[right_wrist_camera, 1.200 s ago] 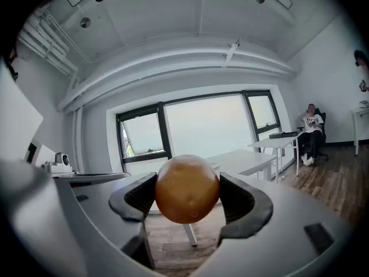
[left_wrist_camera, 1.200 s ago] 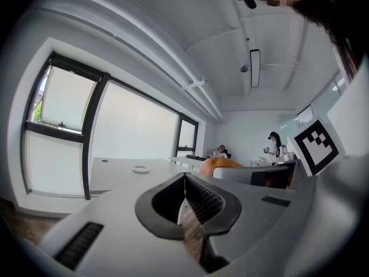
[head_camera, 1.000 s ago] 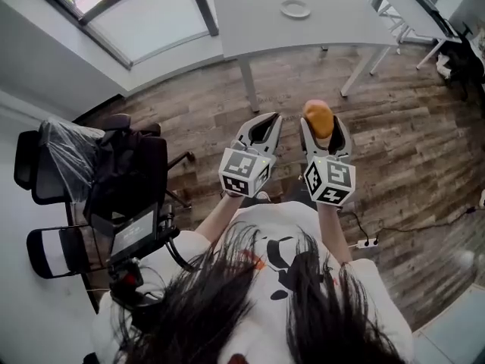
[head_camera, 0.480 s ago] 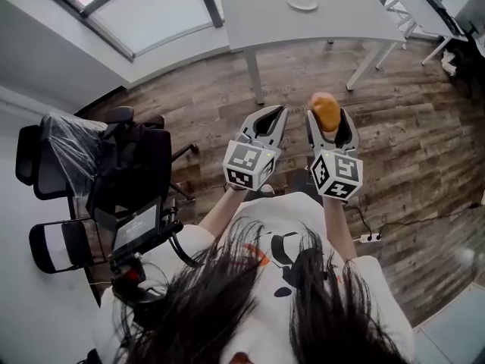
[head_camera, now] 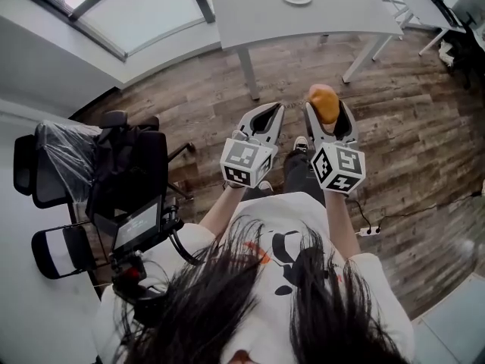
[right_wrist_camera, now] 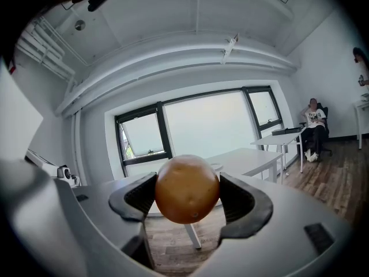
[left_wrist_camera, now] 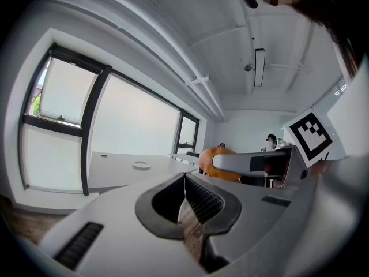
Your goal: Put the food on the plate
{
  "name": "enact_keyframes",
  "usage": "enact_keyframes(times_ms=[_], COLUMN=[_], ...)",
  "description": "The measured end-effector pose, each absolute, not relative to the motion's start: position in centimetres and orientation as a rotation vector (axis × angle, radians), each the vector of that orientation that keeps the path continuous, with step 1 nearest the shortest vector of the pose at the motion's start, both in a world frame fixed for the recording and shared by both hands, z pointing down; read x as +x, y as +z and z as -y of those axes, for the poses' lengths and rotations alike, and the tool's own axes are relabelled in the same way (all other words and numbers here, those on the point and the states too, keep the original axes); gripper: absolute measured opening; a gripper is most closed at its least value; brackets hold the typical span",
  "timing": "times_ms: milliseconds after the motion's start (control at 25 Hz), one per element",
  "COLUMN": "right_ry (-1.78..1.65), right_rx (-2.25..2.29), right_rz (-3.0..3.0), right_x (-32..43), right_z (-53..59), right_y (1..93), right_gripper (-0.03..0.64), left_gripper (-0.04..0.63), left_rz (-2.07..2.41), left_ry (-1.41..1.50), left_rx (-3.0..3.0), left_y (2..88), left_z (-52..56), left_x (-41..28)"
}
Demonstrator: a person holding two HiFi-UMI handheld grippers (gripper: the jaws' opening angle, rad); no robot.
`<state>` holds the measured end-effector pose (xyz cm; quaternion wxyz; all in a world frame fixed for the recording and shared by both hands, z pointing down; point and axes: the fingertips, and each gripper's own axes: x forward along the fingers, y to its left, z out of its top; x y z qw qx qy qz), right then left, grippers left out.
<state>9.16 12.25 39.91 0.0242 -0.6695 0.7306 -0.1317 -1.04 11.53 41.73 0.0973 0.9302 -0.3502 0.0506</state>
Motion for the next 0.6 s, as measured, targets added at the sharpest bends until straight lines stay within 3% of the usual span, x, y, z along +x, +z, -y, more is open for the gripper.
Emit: enact_keyframes(times_ms=[600], right_ry=[-0.471], right_rx=[-2.029], right_rz=[-2.324], right_x=[17.7], right_z=[3.1], right_y=[41.0], right_gripper=[0.331], left_gripper=[0.006], left_rz=[1.128], left_ry=[0.175], left_rx=[2.695], left_y=[42.5], left_z=[4.1], left_x=[6.5])
